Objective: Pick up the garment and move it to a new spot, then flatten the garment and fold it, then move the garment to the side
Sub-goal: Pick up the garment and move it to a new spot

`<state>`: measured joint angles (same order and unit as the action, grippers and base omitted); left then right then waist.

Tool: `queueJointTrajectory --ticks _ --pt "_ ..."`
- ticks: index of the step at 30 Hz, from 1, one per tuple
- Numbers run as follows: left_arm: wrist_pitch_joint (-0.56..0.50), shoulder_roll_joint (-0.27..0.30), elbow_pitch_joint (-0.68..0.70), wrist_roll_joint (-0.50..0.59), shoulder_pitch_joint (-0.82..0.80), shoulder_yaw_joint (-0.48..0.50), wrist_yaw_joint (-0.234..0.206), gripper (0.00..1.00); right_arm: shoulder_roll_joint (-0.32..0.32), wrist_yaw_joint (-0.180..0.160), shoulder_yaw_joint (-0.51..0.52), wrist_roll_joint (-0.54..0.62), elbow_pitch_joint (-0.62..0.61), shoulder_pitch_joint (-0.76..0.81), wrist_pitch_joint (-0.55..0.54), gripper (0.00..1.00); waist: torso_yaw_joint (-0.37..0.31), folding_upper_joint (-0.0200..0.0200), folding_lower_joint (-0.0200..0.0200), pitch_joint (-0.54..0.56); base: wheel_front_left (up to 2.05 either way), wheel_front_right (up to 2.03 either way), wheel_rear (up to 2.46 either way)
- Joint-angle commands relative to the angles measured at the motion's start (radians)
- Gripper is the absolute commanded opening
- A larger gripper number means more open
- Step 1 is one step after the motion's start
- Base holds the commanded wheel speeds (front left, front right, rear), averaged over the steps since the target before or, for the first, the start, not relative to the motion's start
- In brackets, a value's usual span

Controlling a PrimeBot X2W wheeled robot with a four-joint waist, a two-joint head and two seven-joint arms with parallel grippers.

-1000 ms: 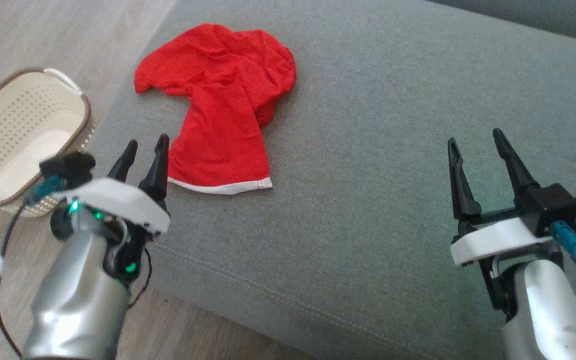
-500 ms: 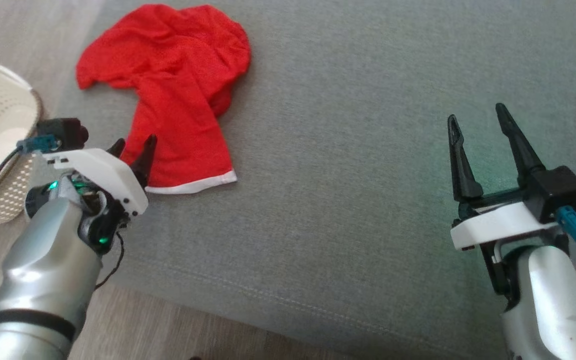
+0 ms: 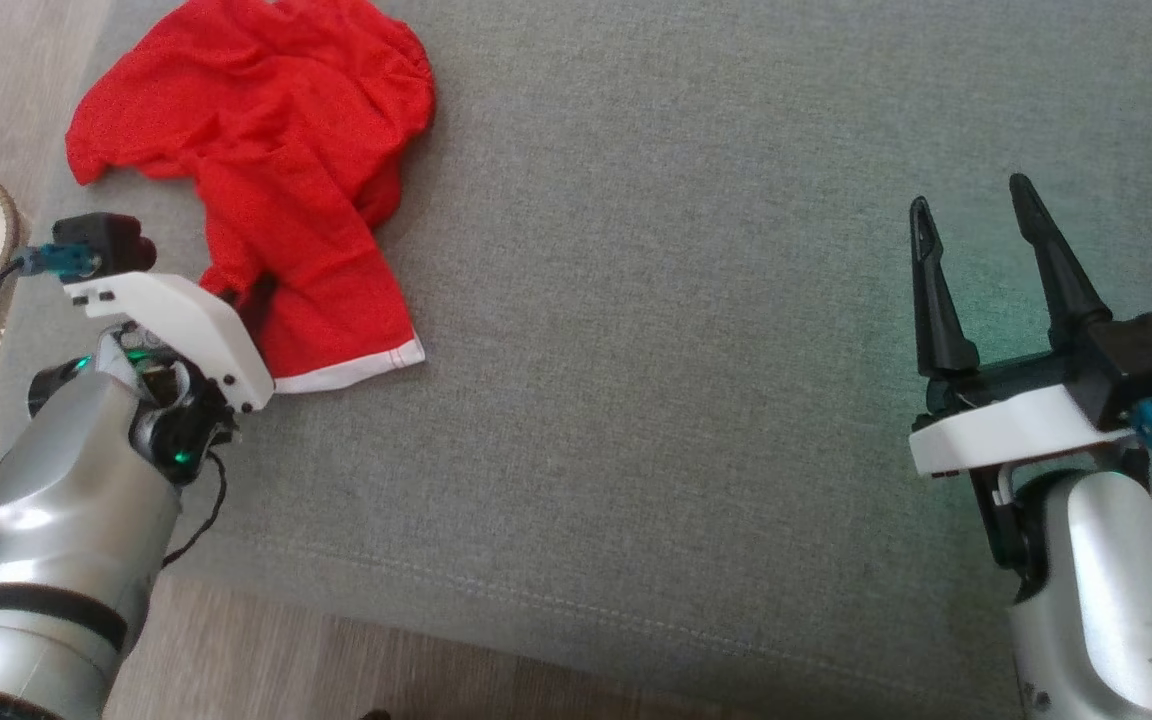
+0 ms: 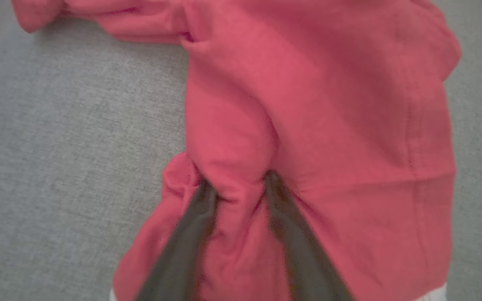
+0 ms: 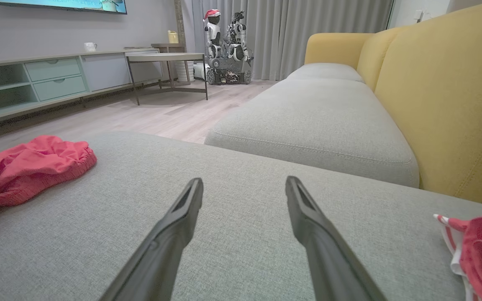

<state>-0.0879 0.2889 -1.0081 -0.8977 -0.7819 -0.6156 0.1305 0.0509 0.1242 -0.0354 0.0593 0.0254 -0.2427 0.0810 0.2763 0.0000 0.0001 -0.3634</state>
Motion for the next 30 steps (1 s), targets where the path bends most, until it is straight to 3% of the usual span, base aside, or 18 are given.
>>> queueJointTrajectory --ticks 1,8,15,22,30 --pt "-0.006 0.039 0.011 -0.009 -0.018 0.008 0.0 0.0 -0.001 0.007 -0.024 -0.01 -0.032 -0.024 0.01 1.0 -0.002 0.0 -0.0001 0.005 0.0 0.0 0.0" --pt "0.12 0.076 0.048 -0.06 -0.025 -0.008 0.0 0.0 -0.001 0.007 -0.011 -0.038 0.009 -0.016 0.045 1.0 -0.006 0.0 -0.0001 0.064 0.0 0.0 0.0" --pt "0.312 0.107 0.2 -0.111 -0.052 0.007 0.0 0.0 -0.001 0.007 -0.003 -0.085 0.066 0.004 0.09 1.0 -0.01 0.0 -0.0001 0.168 0.0 0.0 0.0" --pt "0.346 0.113 0.362 -0.105 -0.071 0.06 -0.004 0.0 -0.001 0.007 -0.009 -0.117 0.096 0.008 0.119 1.0 -0.047 0.0 -0.0001 0.232 0.0 0.0 0.0" --pt "0.327 0.07 0.575 -0.094 -0.089 0.064 -0.069 0.0 -0.001 0.007 -0.016 -0.144 0.101 -0.006 0.141 1.0 -0.132 0.0 -0.0001 0.244 0.0 0.0 0.0"
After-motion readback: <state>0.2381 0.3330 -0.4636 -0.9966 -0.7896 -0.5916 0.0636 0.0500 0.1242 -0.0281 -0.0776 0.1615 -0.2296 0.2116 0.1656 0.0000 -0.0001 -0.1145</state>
